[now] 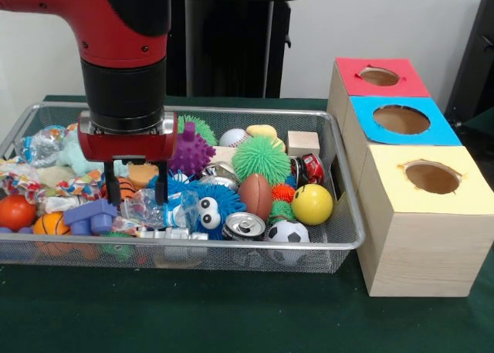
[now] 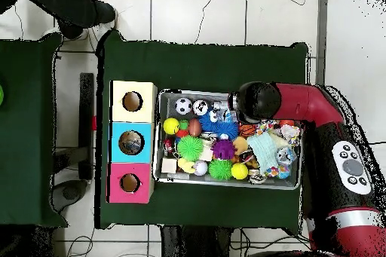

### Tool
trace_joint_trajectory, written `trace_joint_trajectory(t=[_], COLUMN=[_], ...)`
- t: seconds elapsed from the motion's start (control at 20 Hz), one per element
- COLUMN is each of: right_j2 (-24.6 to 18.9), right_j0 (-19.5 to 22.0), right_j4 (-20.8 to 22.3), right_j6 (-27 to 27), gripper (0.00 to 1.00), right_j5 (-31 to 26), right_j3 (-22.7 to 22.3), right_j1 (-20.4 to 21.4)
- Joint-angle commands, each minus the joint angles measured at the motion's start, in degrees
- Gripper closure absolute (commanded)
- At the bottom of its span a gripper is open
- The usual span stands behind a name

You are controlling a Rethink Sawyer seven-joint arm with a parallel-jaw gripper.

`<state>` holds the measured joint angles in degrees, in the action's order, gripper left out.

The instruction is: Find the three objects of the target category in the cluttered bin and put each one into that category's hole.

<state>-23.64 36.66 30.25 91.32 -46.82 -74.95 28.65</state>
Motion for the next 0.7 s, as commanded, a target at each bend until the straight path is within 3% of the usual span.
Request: trace_joint_trajectory(t=[0.05,0.7], right_j2=[-4.05,-3.53], right_j0=[2.21,1.75], right_j4=[-2.08,-2.21], right_j6=[-3.95,-3.74], gripper=[0.0,0.0], right_j5=[2.92,3.57], right_j3=[-4.3,-4.27], right_j1=[-3.88,-3.63])
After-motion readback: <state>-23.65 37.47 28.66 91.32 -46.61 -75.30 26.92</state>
